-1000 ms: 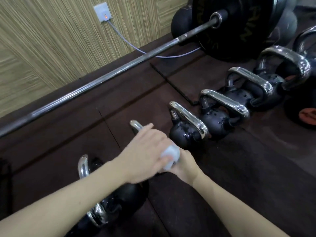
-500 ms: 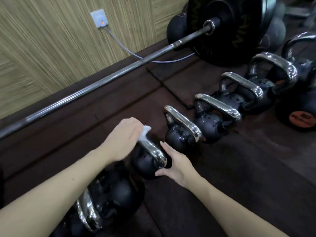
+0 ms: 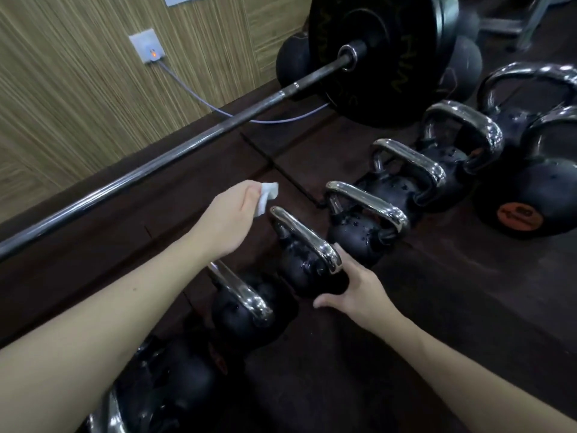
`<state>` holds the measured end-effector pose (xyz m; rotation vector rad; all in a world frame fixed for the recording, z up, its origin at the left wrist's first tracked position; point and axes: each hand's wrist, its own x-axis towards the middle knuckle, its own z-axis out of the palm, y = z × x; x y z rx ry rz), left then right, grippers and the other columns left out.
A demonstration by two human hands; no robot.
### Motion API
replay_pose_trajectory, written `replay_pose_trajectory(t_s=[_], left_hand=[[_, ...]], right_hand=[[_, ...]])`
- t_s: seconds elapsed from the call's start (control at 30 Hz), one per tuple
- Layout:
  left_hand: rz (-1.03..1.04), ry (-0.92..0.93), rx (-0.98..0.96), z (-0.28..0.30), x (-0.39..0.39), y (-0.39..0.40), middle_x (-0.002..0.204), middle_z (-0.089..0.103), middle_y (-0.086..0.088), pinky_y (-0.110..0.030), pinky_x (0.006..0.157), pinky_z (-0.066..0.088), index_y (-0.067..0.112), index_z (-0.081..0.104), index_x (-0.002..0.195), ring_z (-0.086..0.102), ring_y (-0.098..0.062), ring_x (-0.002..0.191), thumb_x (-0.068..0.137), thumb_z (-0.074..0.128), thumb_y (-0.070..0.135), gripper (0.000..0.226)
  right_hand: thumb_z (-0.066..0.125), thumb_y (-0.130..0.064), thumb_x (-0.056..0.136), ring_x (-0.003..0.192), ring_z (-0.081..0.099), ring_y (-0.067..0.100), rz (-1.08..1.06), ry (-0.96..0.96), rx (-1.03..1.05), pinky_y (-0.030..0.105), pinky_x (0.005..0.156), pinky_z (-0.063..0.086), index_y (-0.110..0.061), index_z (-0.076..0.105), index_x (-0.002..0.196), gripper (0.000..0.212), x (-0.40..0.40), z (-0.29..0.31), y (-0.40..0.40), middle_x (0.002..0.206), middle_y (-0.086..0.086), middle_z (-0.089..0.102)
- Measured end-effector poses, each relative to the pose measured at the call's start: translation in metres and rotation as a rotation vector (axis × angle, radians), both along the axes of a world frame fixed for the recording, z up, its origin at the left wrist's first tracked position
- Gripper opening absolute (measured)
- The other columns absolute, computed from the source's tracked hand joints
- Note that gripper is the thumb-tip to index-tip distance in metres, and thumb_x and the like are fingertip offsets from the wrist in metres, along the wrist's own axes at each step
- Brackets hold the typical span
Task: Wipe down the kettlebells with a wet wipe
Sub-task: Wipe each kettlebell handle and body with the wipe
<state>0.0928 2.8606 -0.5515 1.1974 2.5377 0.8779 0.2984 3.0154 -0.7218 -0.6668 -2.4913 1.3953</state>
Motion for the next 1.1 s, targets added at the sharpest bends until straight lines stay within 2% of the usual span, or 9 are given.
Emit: replay_pose_trajectory(t_s=[0.1,0.23,0.37,0.5,0.6,0.7,0.83,0.97,1.1], left_hand=[[-0.129,0.031,-0.077,-0.015,0.002,0.027,0.116,0.073,0.0,-0.035,0.108,0.046,0.016,0.073,0.102,0.064,-0.017,0.115,0.115,0.031,0.024,0.044],[-0.333,0.241,-0.25,-0.041,0.01,0.043,0.092,0.058,0.014,-0.05,0.119,0.037,0.05,0.047,0.076,0.06,-0.02,0.11,0.113,0.026,0.027,0.048],[-0.531,0.559,-0.39,-0.054,0.056,0.041,0.115,0.066,0.001,-0.058,0.124,0.027,0.029,0.068,0.112,0.055,-0.028,0.127,0.104,0.032,0.037,0.038],[-0.714,0.707,-0.398,-0.061,0.064,0.039,0.12,0.063,-0.002,-0.05,0.125,0.026,0.021,0.064,0.125,0.057,-0.028,0.118,0.108,0.035,0.043,0.04],[-0.536,0.557,-0.408,-0.058,0.03,0.046,0.113,0.061,0.004,-0.043,0.122,0.027,0.025,0.063,0.119,0.056,-0.021,0.114,0.106,0.024,0.053,0.05],[-0.311,0.345,-0.312,-0.058,0.005,0.047,0.108,0.063,0.0,-0.048,0.106,0.042,0.018,0.066,0.109,0.055,-0.024,0.108,0.107,0.024,0.049,0.052],[-0.263,0.29,-0.208,-0.058,0.01,0.048,0.107,0.064,0.001,-0.046,0.106,0.04,0.023,0.069,0.112,0.052,-0.022,0.106,0.114,0.032,0.031,0.038],[-0.52,0.537,-0.364,-0.06,0.051,0.039,0.12,0.061,0.006,-0.048,0.129,0.017,0.026,0.064,0.126,0.051,-0.021,0.123,0.107,0.035,0.05,0.042],[-0.605,0.617,-0.356,-0.055,0.045,0.04,0.117,0.06,0.003,-0.042,0.127,0.021,0.023,0.062,0.129,0.055,-0.019,0.117,0.107,0.038,0.058,0.048]], right_hand=[[0.09,-0.064,0.055,0.133,0.057,0.011,-0.032,-0.043,-0.037,0.03,0.113,0.045,-0.025,0.067,0.128,0.086,-0.01,-0.006,-0.005,0.144,-0.002,0.063],[0.093,-0.054,0.058,0.134,0.058,0.016,-0.075,0.007,-0.08,0.037,0.114,0.044,-0.02,0.07,0.117,0.073,-0.009,-0.009,-0.007,0.143,0.005,0.063],[0.094,-0.046,0.064,0.117,0.065,0.001,-0.107,-0.029,-0.099,0.004,0.092,0.042,-0.018,0.068,0.132,0.078,-0.011,-0.01,-0.004,0.124,-0.013,0.073],[0.087,-0.048,0.067,0.083,0.062,-0.019,-0.087,-0.049,-0.074,0.0,0.071,0.04,-0.013,0.069,0.123,0.069,-0.012,-0.01,0.001,0.08,-0.041,0.064],[0.099,-0.042,0.058,0.121,0.055,-0.011,-0.093,-0.02,-0.088,0.001,0.098,0.033,-0.024,0.062,0.142,0.093,-0.015,-0.016,0.006,0.125,-0.031,0.061],[0.099,-0.044,0.056,0.126,0.027,-0.035,-0.063,0.028,-0.104,-0.006,0.106,0.016,-0.025,0.057,0.147,0.102,-0.016,-0.021,0.009,0.151,-0.027,0.042],[0.098,-0.041,0.062,0.119,0.029,-0.039,-0.098,0.052,-0.131,-0.006,0.105,0.02,-0.029,0.055,0.148,0.097,-0.015,-0.027,0.009,0.147,-0.029,0.044],[0.088,-0.053,0.069,0.12,0.062,-0.005,-0.123,0.033,-0.094,0.009,0.098,0.045,-0.03,0.069,0.134,0.071,-0.016,-0.028,0.005,0.134,-0.015,0.069],[0.089,-0.052,0.07,0.115,0.066,0.002,-0.125,-0.003,-0.067,0.001,0.088,0.038,-0.03,0.069,0.133,0.07,-0.02,-0.024,0.006,0.13,-0.011,0.072]])
